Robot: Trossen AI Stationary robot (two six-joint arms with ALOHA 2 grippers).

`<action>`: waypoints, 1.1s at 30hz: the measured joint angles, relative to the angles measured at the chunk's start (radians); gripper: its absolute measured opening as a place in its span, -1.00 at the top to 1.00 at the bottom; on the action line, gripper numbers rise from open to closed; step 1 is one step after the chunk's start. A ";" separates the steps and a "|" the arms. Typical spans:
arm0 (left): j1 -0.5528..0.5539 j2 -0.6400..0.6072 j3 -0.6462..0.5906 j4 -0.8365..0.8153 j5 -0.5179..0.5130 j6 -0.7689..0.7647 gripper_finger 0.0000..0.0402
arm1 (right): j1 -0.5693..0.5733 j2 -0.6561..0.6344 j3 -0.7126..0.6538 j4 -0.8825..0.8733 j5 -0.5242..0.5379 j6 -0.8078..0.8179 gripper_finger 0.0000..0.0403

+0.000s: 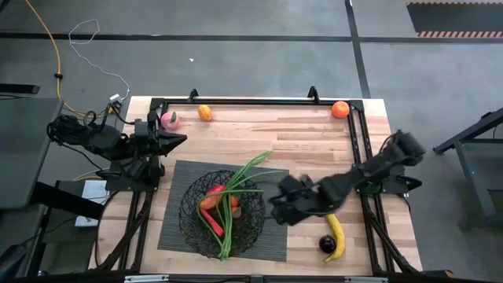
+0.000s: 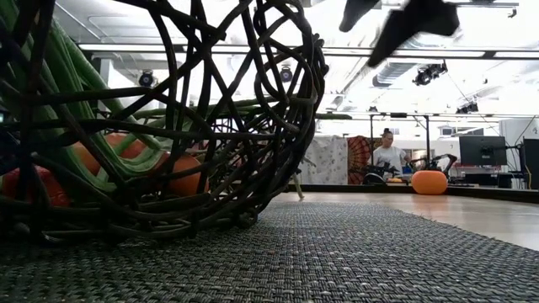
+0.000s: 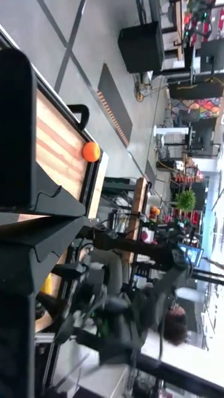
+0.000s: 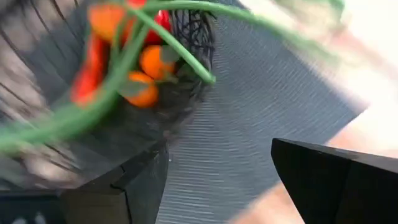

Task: Build produce basket
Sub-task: Put the green string beans into the black wire basket

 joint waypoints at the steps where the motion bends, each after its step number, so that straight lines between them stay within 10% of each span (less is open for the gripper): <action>1: 0.000 0.001 0.000 0.000 0.004 0.000 1.00 | 0.008 -0.038 -0.084 0.103 0.011 0.095 -0.31; 14: 0.001 0.048 0.000 0.007 -0.061 -0.086 1.00 | -0.121 -0.055 -0.656 1.349 0.120 0.522 -0.31; 33: 0.001 0.090 0.000 0.012 -0.250 -0.158 1.00 | -0.405 -0.004 -0.662 1.246 -0.164 0.518 -0.31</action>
